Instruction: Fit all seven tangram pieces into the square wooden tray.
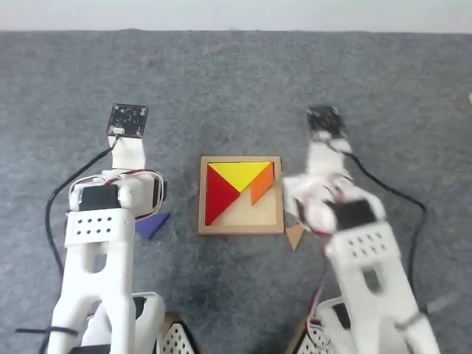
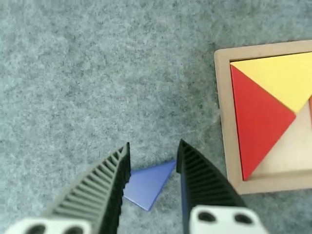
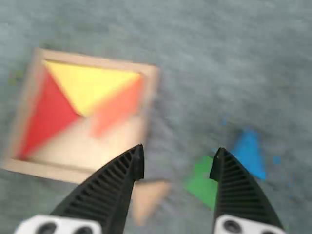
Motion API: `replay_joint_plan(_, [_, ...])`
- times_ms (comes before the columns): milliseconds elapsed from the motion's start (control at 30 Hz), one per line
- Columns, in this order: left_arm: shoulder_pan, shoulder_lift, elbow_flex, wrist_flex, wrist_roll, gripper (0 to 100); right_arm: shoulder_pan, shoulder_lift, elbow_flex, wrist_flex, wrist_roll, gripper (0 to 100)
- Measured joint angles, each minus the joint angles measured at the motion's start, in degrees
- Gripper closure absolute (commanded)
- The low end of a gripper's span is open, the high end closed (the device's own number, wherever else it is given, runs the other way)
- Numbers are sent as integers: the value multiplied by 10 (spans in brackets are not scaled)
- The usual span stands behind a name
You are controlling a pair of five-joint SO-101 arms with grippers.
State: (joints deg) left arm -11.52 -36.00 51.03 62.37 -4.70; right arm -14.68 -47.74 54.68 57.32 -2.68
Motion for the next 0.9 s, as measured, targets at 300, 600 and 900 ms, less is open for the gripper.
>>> replay_joint_plan(300, [3,0,-1,27,7,840,-2,-57,116,40,112,764])
replay_joint_plan(600, [3,0,-1,16,15,840,-160,-1,120,42,138,764])
replay_joint_plan(900, [3,0,-1,13,15,840,-183,49,120,-4,194,764])
